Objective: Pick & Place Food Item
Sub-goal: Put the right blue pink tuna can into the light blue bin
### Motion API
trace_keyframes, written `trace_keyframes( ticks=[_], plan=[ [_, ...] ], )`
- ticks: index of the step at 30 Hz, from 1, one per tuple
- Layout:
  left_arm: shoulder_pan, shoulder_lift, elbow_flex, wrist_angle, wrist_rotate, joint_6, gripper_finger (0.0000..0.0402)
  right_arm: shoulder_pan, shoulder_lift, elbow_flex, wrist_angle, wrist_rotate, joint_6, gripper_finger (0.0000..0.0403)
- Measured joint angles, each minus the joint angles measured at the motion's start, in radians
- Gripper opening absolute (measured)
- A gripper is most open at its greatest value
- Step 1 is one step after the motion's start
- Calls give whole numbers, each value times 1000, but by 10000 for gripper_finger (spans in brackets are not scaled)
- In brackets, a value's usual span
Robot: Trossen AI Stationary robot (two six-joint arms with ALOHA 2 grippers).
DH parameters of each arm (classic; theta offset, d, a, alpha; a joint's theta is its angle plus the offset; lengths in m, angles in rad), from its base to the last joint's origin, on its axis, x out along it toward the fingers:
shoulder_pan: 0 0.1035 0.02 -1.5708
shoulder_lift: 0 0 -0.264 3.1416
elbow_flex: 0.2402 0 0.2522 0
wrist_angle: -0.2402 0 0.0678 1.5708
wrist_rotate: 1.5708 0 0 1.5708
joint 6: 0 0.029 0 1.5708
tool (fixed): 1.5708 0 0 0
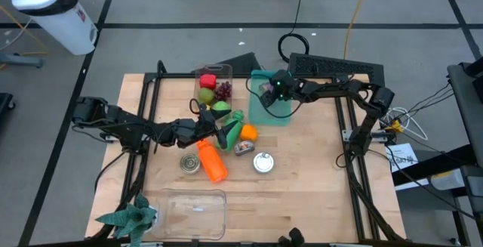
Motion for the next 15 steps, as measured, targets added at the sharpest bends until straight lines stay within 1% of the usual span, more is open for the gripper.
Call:
trace_keyframes(
  ticks=[3,11,13,15],
  plan=[
    [0,0,0,0,0,0,244,0,-9,0,-6,-79,7,185],
    [0,0,0,-1,0,0,244,-1,-11,0,-12,-300,108,185],
    [0,0,0,-1,0,0,244,-1,-11,0,-15,-344,128,197],
    [0,0,0,-1,0,0,244,0,-11,0,-15,-371,133,217]
  ],
)
